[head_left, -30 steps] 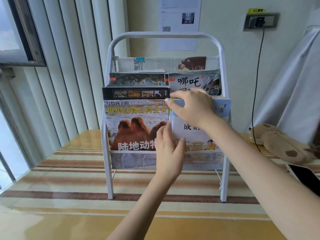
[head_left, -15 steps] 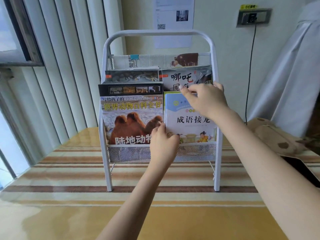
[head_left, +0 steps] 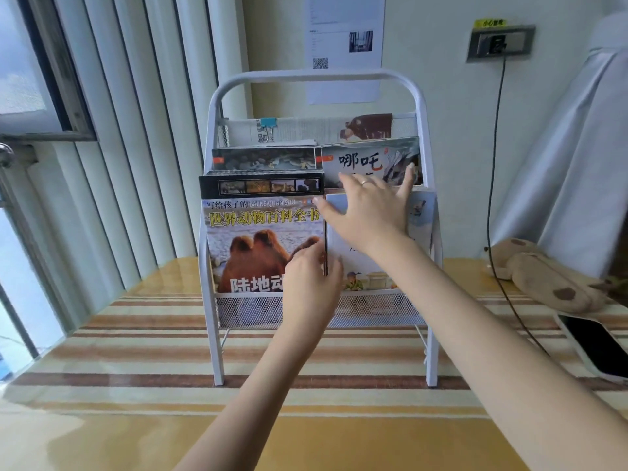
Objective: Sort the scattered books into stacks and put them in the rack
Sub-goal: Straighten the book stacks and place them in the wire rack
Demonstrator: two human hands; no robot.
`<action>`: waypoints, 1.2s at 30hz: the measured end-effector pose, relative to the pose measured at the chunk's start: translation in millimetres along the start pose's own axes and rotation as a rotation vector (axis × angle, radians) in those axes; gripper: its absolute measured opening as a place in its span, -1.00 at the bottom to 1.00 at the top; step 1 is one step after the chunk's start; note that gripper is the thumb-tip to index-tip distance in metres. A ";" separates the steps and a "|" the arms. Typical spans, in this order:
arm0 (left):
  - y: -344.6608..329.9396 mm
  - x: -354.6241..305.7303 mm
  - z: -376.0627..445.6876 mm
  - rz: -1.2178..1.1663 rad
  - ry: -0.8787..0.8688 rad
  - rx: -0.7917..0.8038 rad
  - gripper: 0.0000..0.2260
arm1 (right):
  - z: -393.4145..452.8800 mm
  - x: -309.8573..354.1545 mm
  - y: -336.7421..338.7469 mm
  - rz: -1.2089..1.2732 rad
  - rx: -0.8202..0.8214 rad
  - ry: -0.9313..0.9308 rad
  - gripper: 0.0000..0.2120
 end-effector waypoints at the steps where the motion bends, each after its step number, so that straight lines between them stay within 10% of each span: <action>1: -2.4 -7.3 -1.5 0.000 -0.053 -0.005 -0.80 | 0.9 4.4 -3.0 -0.022 -0.020 0.013 -0.40; 6: -42.1 1.3 -27.7 -0.132 0.089 0.165 -0.34 | 4.5 11.1 4.0 0.051 -0.238 0.142 -0.55; 22: -15.4 12.2 -19.8 -0.036 0.010 0.178 -0.61 | -12.4 -51.9 10.9 -0.098 -0.187 -0.135 -0.56; 30: 138.6 -7.2 18.8 0.087 -0.211 -0.411 -0.57 | 16.0 38.0 37.0 0.174 -0.103 0.023 -0.54; 36: 118.6 44.8 73.1 -0.222 0.029 -0.021 -0.43 | 25.1 83.7 28.6 0.068 -0.020 0.208 -0.47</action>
Point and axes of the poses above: each hand's wrist, its own z-axis towards the middle knuckle, its own y-axis out of the back of the hand, x = y × z, the point moved 10 cm from there along z, towards the middle knuckle, and after that the axes turned 15 degrees about -z, right-handed, at the moved point
